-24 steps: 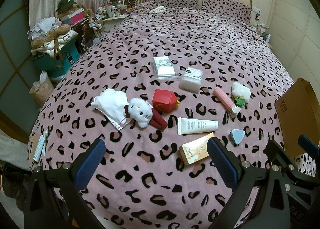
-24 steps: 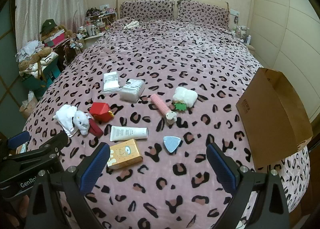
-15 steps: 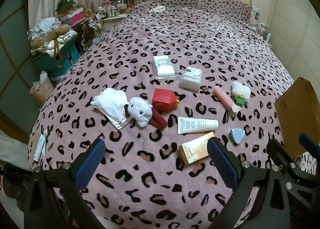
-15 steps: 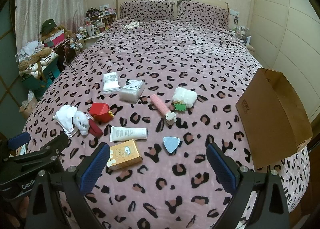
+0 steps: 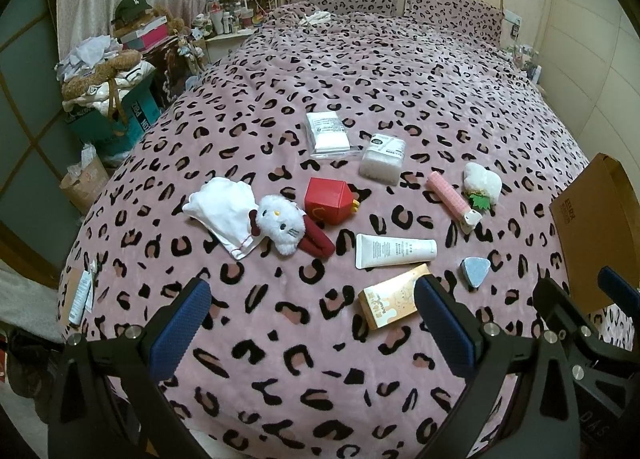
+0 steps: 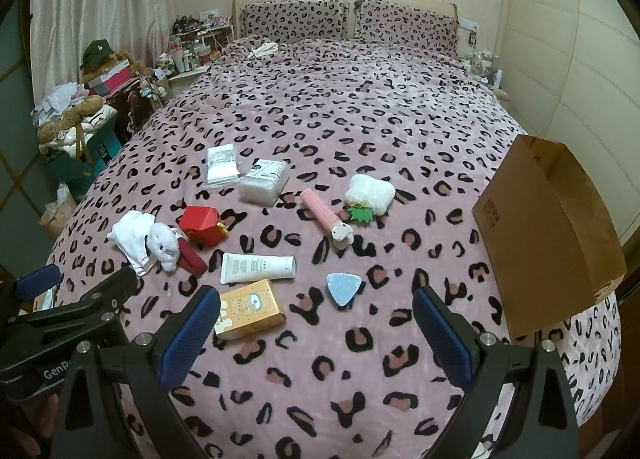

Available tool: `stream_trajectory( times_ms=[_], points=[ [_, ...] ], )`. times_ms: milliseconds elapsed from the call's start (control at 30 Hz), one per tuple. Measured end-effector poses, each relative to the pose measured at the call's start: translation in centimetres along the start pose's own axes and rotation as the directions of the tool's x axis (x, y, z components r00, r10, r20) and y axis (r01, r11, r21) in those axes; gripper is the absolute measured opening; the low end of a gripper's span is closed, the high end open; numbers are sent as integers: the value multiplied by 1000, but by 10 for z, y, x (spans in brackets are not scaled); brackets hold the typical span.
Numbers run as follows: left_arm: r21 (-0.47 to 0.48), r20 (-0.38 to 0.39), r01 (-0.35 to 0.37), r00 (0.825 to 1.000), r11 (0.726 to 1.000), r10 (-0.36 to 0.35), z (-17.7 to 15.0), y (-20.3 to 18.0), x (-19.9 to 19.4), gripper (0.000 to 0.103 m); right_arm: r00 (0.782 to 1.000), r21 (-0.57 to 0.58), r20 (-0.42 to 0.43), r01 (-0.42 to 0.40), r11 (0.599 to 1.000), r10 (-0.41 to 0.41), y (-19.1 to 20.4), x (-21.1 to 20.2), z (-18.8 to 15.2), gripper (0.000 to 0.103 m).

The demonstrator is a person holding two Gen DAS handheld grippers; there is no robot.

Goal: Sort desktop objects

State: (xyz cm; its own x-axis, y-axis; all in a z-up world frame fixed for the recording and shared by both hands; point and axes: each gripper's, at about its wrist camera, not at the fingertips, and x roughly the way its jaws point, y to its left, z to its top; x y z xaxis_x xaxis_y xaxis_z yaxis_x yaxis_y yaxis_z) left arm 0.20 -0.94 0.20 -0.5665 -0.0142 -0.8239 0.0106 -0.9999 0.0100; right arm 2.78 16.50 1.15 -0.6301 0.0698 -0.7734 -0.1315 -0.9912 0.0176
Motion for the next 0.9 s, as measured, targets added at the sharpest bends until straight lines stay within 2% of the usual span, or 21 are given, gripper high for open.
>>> stream_trajectory(
  times_ms=[800, 900],
  points=[
    [4, 1, 0, 1000, 1000, 0, -1, 2, -2, 102, 1000, 4, 1, -1, 1000, 1, -1, -1, -1, 99],
    [-12, 7, 18, 1000, 1000, -18, -1, 4, -3, 102, 1000, 3, 2, -1, 1000, 1, -1, -1, -1, 99]
  ],
)
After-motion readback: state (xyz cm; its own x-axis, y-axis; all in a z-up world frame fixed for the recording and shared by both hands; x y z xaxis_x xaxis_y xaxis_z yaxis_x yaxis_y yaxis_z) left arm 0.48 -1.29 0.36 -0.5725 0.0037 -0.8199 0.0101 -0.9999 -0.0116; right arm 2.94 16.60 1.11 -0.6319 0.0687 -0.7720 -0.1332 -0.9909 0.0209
